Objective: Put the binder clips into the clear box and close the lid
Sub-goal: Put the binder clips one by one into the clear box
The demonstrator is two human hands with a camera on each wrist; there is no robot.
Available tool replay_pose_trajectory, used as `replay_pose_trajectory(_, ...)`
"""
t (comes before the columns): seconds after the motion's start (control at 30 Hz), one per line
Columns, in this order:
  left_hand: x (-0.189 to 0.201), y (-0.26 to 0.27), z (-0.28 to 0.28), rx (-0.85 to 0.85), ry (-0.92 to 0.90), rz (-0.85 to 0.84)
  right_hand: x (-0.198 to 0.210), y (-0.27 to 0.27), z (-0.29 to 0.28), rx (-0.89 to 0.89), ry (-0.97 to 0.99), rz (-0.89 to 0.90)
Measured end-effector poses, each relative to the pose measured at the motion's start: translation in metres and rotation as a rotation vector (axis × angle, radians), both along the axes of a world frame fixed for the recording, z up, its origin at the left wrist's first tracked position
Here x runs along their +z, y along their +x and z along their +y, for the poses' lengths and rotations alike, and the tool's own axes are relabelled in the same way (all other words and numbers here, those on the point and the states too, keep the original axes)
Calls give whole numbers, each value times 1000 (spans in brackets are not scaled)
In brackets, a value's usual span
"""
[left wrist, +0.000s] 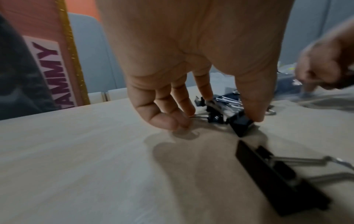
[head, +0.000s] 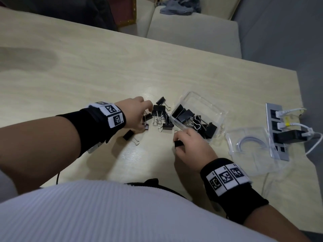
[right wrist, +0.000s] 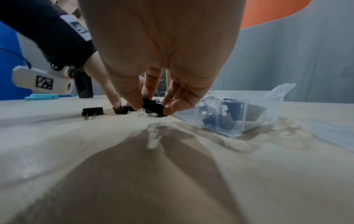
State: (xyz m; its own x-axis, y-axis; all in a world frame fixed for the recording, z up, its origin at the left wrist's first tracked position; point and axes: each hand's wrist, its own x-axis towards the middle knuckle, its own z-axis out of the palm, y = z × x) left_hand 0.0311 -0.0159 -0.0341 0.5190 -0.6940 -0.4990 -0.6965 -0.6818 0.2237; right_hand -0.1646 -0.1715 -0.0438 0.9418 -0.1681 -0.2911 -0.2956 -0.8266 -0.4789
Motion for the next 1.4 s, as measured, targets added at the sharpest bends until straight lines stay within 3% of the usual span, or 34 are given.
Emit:
replay_pose_trajectory(0.13, -7, -14, -6, -125, 34, -27, 3, 2, -7, -52, 33, -36)
replay_pose_trajectory(0.3, -2, -17, -11, -116, 5, -8, 12, 2, -12, -109, 68, -84)
replay_pose_trajectory(0.43, 3, -10, -13, -118, -14, -38, 20, 8, -18, -233, 146, -249)
replay_pose_trajectory(0.6, 23, -2, -20, -10, -126, -1, 26, 25, -44, -519, 110, -340)
replay_pose_trajectory(0.7, 36, 1, -36, 98, -283, 53, 26, 36, -58, -578, 102, -285)
replay_pose_trajectory(0.8, 46, 2, -59, 238, -444, 119, 26, 39, -62, -525, 69, -141)
replay_pose_trajectory(0.9, 49, -2, -80, 383, -588, 317, 23, 36, -56, -429, -52, -17)
replay_pose_trajectory(1.0, 46, -4, -89, 372, -610, 423, 16, 26, -48, -345, -86, 58)
replay_pose_trajectory(1.1, 40, -3, -82, 320, -547, 331, 12, 13, -35, -304, -114, -63)
replay_pose_trajectory(1.23, 32, 2, -58, 254, -421, 178, 9, 2, -10, -17, -121, -305)
replay_pose_trajectory(1.4, 17, 0, -23, -68, 29, -30, -6, 4, 14, 235, -155, -52)
